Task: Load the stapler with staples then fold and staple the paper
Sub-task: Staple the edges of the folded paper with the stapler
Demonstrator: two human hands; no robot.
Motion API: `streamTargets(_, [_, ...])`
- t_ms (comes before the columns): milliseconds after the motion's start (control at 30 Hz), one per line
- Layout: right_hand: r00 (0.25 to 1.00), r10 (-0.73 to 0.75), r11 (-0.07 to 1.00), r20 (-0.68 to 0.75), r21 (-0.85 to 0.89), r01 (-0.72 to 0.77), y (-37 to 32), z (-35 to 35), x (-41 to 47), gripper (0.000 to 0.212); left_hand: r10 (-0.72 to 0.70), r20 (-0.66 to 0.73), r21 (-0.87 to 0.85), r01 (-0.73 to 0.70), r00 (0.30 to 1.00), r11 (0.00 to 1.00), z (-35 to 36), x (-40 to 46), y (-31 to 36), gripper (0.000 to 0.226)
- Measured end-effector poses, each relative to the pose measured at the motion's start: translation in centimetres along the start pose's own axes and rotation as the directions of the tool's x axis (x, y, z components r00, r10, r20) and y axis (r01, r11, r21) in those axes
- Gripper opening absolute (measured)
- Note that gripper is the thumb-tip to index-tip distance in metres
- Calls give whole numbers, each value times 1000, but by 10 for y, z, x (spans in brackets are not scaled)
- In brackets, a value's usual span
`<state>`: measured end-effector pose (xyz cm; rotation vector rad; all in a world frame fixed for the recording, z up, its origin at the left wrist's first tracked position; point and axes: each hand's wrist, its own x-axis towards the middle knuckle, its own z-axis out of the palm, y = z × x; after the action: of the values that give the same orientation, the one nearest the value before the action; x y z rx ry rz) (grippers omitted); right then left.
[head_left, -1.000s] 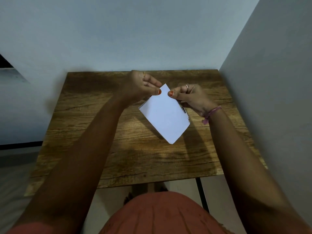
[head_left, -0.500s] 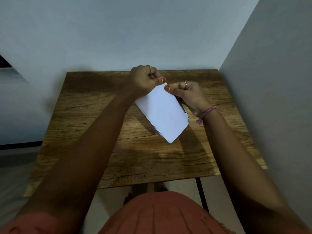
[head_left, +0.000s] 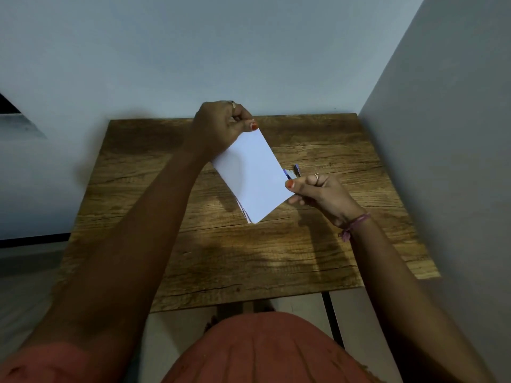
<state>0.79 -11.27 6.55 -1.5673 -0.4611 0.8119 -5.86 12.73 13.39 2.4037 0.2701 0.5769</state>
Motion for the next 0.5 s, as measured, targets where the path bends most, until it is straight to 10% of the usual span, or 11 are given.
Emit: streamTargets(500, [977,131,977,171,-188,-98,-20,-4,7,20,39,156,-141,-17,987,990,19,-6,-4,9])
